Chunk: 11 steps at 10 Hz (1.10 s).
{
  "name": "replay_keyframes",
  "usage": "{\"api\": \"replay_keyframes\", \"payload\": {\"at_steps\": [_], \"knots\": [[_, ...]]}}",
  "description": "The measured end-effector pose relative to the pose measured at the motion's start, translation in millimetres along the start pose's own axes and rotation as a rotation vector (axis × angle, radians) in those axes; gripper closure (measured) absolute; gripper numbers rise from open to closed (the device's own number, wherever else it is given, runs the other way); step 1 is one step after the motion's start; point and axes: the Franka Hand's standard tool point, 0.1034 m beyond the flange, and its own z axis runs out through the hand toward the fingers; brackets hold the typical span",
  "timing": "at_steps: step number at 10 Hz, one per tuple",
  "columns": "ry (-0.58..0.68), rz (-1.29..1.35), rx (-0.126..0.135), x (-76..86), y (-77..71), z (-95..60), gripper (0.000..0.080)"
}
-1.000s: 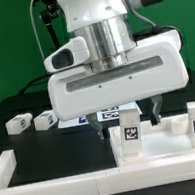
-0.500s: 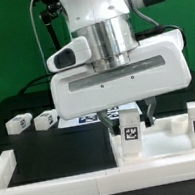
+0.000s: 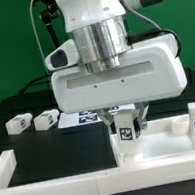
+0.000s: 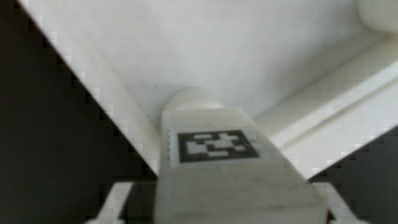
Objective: Assemble square table
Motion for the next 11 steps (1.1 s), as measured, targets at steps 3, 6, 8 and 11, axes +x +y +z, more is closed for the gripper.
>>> {"api": "replay_keyframes", "payload": {"at_steps": [3, 6, 8, 11], "knots": [[-0.044, 0.493, 0.053, -0.6, 0.1, 1.0, 0.0507], [-0.097, 0.781, 0.096, -5.6, -3.1, 3.9, 0.0507], [-0.097, 0.779, 0.096, -5.8, -3.4, 3.9, 0.0507], [-0.031, 0.336, 0.091, -3.4, -9.9, 0.8, 0.0216]]}}
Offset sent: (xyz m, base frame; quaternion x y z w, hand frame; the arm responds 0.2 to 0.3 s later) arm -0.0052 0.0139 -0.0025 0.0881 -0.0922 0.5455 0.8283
